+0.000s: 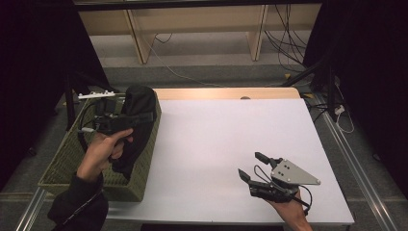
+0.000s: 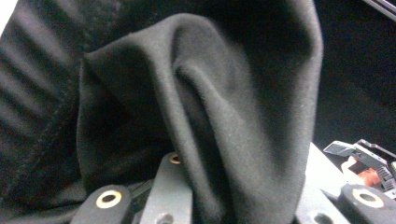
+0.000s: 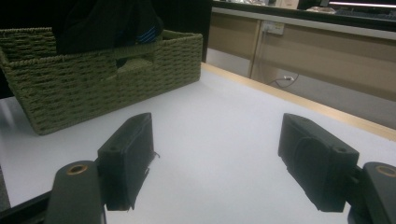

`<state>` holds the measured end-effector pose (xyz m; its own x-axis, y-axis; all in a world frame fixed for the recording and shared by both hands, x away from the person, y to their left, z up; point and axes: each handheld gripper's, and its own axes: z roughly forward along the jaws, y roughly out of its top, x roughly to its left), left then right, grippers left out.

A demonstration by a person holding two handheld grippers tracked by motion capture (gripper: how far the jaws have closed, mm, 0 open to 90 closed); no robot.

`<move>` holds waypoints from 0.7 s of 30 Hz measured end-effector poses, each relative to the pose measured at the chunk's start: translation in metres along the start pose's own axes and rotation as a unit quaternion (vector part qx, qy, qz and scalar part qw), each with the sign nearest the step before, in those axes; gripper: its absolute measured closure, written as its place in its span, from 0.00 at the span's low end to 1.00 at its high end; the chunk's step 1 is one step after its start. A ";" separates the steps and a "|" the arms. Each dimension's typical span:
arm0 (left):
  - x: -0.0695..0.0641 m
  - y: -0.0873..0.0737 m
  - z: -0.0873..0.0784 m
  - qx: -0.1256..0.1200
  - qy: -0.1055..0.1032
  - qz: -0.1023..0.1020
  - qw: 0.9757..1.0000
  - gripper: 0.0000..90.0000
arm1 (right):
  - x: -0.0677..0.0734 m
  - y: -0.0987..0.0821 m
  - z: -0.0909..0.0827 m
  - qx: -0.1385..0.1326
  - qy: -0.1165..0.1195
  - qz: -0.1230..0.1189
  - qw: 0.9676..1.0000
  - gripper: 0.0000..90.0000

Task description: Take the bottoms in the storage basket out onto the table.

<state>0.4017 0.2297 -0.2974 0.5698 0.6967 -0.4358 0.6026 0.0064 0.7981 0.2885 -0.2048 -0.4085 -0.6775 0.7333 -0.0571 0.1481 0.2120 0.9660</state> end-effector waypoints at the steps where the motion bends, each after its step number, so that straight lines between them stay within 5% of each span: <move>1: -0.002 0.001 0.002 0.002 -0.001 0.003 1.000 0.89 | 0.000 0.000 0.000 0.000 0.000 -0.001 1.000 0.31; 12: -0.028 0.010 0.022 0.010 -0.030 0.030 0.999 0.89 | 0.000 0.000 0.000 0.000 0.000 -0.001 1.000 0.31; 21: -0.057 0.013 0.042 0.022 -0.076 0.052 0.995 0.89 | 0.000 0.000 0.000 -0.001 0.000 -0.002 1.000 0.31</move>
<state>0.4003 0.1602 -0.2795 0.7067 0.5746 -0.4127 0.5575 -0.0933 0.8249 0.2883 -0.2051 -0.4083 -0.6779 0.7326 -0.0613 0.1444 0.2145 0.9660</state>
